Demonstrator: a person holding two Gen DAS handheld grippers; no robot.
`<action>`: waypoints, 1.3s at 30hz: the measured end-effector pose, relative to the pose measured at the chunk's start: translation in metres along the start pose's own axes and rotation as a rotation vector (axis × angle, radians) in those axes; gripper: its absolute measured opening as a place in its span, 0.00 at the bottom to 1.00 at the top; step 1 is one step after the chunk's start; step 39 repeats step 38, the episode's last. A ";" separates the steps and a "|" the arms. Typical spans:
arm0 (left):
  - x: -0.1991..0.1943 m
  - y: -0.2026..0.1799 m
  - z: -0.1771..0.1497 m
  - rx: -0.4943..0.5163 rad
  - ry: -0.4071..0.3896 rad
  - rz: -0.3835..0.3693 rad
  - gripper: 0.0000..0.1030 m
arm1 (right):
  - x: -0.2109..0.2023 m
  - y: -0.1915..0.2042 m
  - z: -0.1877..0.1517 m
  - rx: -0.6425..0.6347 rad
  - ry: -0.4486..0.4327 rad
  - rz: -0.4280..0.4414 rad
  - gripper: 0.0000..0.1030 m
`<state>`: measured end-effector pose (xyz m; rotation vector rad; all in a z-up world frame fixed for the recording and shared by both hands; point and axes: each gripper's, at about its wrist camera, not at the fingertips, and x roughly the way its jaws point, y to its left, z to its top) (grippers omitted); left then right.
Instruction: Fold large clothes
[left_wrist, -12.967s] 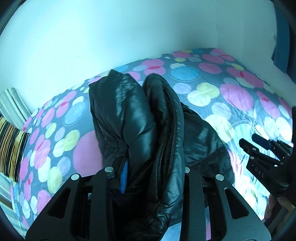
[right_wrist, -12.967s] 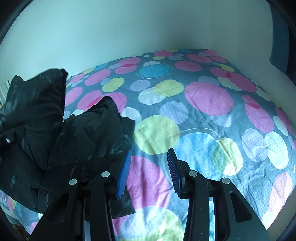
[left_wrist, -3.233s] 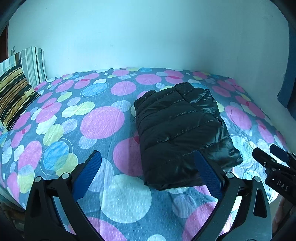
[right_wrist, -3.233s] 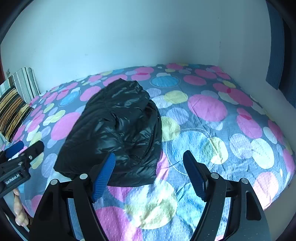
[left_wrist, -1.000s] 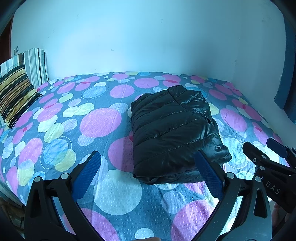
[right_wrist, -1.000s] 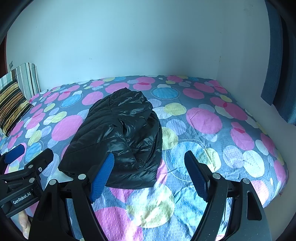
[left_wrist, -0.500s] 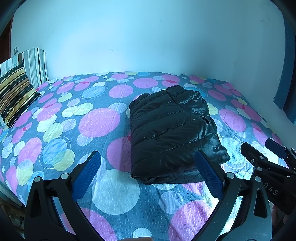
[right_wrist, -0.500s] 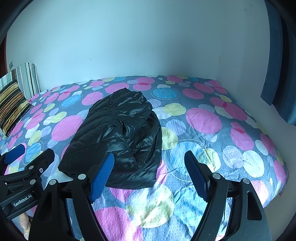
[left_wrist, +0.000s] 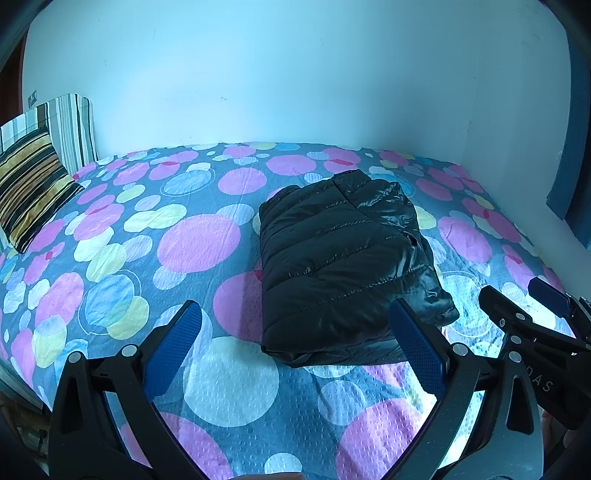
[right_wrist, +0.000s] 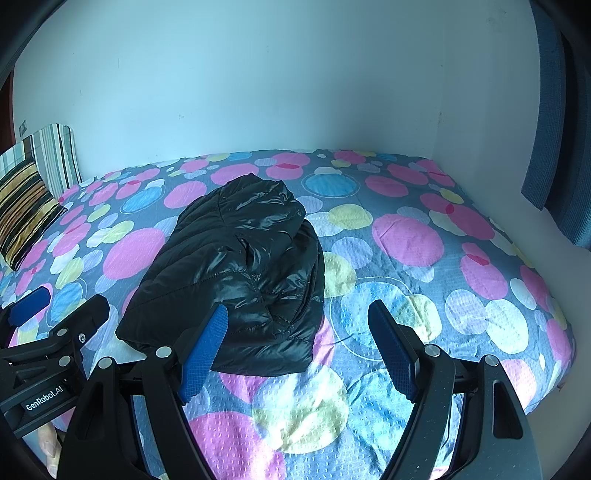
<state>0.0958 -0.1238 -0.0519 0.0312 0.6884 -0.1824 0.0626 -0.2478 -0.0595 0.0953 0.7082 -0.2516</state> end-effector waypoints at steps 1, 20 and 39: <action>0.000 0.000 0.000 0.000 0.001 0.000 0.98 | 0.000 0.000 0.000 0.000 0.000 0.000 0.75; 0.001 -0.001 0.000 -0.014 0.002 0.009 0.98 | 0.000 0.001 0.000 0.001 0.000 -0.002 0.75; 0.026 0.007 0.002 0.014 0.027 0.042 0.98 | 0.008 -0.014 0.000 0.021 -0.002 -0.016 0.75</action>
